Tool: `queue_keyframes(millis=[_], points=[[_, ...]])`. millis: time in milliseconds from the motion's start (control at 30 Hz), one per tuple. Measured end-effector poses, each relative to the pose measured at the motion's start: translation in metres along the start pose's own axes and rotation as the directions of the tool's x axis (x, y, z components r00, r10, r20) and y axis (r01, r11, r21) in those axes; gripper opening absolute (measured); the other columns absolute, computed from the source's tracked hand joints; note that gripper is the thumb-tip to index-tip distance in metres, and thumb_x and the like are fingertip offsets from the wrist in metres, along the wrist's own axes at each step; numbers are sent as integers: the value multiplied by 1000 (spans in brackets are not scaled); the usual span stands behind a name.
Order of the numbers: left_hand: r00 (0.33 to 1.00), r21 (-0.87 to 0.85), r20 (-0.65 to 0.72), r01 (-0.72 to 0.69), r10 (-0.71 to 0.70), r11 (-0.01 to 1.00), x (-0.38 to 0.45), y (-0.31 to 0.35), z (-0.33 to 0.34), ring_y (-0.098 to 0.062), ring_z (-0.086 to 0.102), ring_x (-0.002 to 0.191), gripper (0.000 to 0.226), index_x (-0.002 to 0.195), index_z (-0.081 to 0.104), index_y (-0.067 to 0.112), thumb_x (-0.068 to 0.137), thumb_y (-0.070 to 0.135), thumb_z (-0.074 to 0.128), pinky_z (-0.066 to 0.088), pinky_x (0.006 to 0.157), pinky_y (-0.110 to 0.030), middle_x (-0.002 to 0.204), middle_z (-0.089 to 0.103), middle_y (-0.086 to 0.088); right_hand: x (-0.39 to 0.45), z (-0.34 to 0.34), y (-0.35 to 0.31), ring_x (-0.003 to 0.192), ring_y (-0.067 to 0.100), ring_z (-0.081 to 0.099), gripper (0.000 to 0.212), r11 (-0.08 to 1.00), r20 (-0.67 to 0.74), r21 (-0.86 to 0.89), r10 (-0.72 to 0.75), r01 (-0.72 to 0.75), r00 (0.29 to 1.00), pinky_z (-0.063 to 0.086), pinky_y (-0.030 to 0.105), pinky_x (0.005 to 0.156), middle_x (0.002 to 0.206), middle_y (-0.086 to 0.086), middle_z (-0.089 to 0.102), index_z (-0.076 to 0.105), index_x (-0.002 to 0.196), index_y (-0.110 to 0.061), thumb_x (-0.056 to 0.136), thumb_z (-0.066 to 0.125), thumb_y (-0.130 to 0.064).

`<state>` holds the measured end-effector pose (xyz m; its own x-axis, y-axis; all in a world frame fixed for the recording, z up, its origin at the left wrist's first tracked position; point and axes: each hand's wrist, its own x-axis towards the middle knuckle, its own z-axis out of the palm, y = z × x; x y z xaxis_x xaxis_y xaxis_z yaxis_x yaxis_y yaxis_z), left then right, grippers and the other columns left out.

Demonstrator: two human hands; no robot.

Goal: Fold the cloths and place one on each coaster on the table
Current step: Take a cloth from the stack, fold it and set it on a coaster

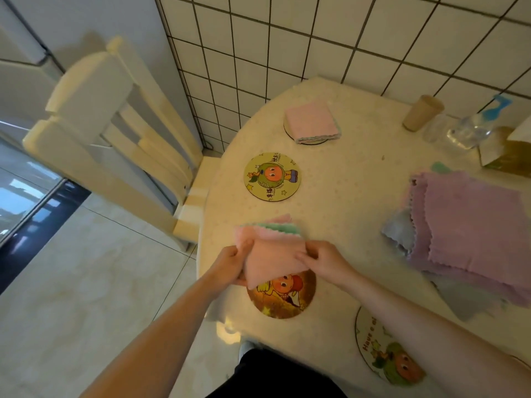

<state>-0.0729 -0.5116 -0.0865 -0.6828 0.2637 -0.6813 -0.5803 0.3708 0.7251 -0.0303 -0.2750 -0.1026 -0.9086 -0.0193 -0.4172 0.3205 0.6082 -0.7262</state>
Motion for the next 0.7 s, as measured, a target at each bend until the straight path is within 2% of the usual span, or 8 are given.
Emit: queue_keyframes(millis=[67, 133, 200, 367, 467, 533, 600, 700], points=[[998, -34, -52, 38, -39, 999, 5, 5, 0, -34, 71, 83, 47, 106, 63, 8, 95, 50, 45, 61, 60, -37, 100, 68, -25, 12, 2, -7, 74, 14, 61, 18, 1000, -43, 11, 2, -1, 999, 49, 34, 64, 81, 0, 67, 63, 84, -15, 90, 58, -31], [997, -59, -58, 56, -59, 997, 10, 5, 3, -28, 72, 79, 37, 114, 59, 14, 94, 44, 52, 61, 61, -38, 98, 70, -16, 21, 2, -11, 67, 10, 54, 20, 999, -14, -15, 40, -40, 999, 41, 28, 57, 74, -4, 60, 56, 77, -19, 93, 53, -31], [995, -80, -80, 57, -63, 995, 10, 3, 5, -23, 72, 78, 32, 118, 54, 15, 94, 35, 57, 61, 62, -41, 97, 68, -10, 27, 3, -11, 68, 11, 54, 21, 996, -2, -32, 78, -78, 997, 38, 25, 58, 75, -4, 59, 55, 78, -20, 94, 51, -33], [974, -103, -205, 77, -96, 992, 11, -1, 14, -31, 69, 83, 35, 114, 50, -3, 97, 28, 52, 61, 60, -44, 102, 65, -23, 37, 5, -6, 67, 18, 53, 28, 986, -8, -97, 138, -138, 990, 35, 29, 55, 69, -2, 54, 52, 73, -17, 95, 48, -33], [961, -97, -256, 78, -100, 992, 13, -2, 16, -30, 68, 81, 34, 111, 51, -3, 97, 29, 51, 60, 55, -42, 99, 64, -22, 42, 5, -4, 66, 21, 53, 33, 978, -16, -145, 149, -149, 989, 33, 29, 52, 63, -3, 52, 48, 66, -19, 94, 48, -34], [957, -98, -270, 79, -103, 992, 15, -3, 17, -28, 68, 81, 29, 107, 54, 3, 97, 30, 51, 60, 56, -43, 99, 65, -19, 49, 4, -6, 67, 21, 56, 33, 973, -14, -162, 163, -163, 987, 38, 29, 54, 66, -3, 55, 50, 69, -18, 94, 46, -41], [952, -91, -290, 77, -101, 993, 16, -5, 18, -27, 68, 82, 27, 104, 56, 7, 96, 32, 53, 60, 57, -43, 99, 65, -15, 58, 1, -11, 71, 20, 60, 33, 972, -48, -177, 145, -151, 988, 47, 34, 62, 75, -1, 61, 53, 82, -19, 92, 45, -49], [948, -31, -310, 64, -71, 997, 17, -8, 20, -22, 67, 87, 35, 108, 56, 15, 85, 40, 67, 60, 70, -44, 101, 66, -5, 75, -6, -22, 75, 18, 61, 34, 979, -79, -165, 111, -123, 991, 52, 37, 69, 83, -3, 63, 51, 92, -20, 87, 50, -54]])
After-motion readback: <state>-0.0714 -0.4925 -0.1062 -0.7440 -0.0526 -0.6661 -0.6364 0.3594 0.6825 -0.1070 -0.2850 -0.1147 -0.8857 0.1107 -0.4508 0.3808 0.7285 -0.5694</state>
